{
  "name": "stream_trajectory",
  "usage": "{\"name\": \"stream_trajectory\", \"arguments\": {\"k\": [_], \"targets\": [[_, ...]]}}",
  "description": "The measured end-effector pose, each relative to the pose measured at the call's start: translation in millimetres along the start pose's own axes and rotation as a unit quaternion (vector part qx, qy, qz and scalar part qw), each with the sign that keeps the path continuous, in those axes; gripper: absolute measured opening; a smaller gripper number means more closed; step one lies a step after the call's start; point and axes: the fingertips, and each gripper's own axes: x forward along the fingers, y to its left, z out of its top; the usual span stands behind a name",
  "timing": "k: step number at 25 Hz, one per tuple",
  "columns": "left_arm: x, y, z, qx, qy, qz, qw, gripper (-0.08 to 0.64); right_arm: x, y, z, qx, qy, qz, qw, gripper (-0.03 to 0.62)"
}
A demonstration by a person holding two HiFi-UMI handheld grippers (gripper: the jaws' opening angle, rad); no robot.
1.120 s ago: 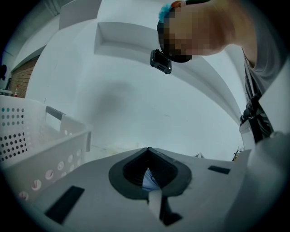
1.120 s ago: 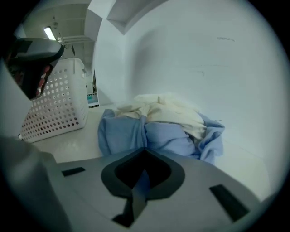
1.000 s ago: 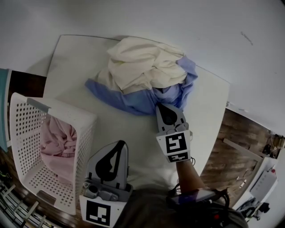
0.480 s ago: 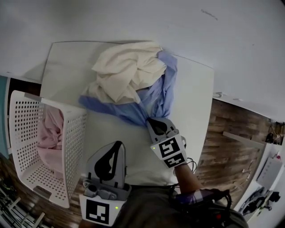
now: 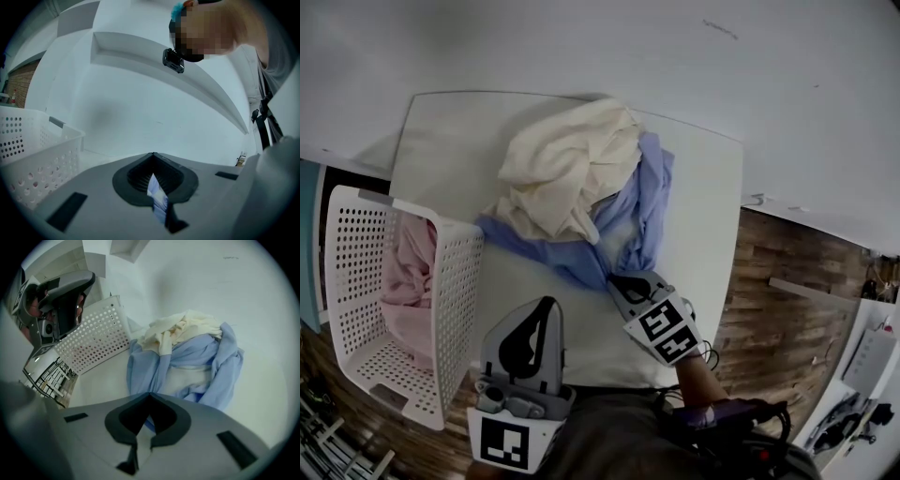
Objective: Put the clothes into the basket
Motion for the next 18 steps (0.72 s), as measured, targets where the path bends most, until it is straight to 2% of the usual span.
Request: {"name": "stream_trajectory", "arguments": {"k": [4, 8, 9, 11, 12, 14, 18], "targets": [[8.3, 10.3, -1.9, -0.005, 0.003, 0.004, 1.0, 0.008, -1.9, -10.5, 34.2, -0.018, -0.064, -0.024, 0.998, 0.008], [20.5, 21.7, -6.1, -0.014, 0.01, 0.006, 0.9998, 0.008, -2.8, -16.6, 72.3, -0.032, -0.136, -0.033, 0.99, 0.017], [24.0, 25.0, -8.1, -0.017, 0.013, 0.007, 0.9997, 0.008, -1.7, -17.8, 80.7, -0.031, -0.152, -0.029, 0.987, 0.078], [31.2, 32.1, -13.6, -0.023, 0.02, 0.01, 0.9995, 0.008, 3.1, -20.0, 95.2, -0.036, -0.172, -0.023, 0.984, 0.315], [34.6, 35.9, -16.8, -0.026, 0.024, 0.011, 0.9993, 0.008, 6.3, -22.1, 101.0, -0.044, -0.178, -0.027, 0.983, 0.394], [40.2, 43.2, -22.6, -0.033, 0.032, 0.015, 0.9989, 0.008, 13.4, -27.7, 109.9, -0.065, -0.179, -0.047, 0.981, 0.486], [49.1, 58.4, -30.5, -0.041, 0.038, 0.025, 0.9981, 0.008, 37.5, -39.7, 117.3, -0.089, -0.154, -0.075, 0.981, 0.551]]}}
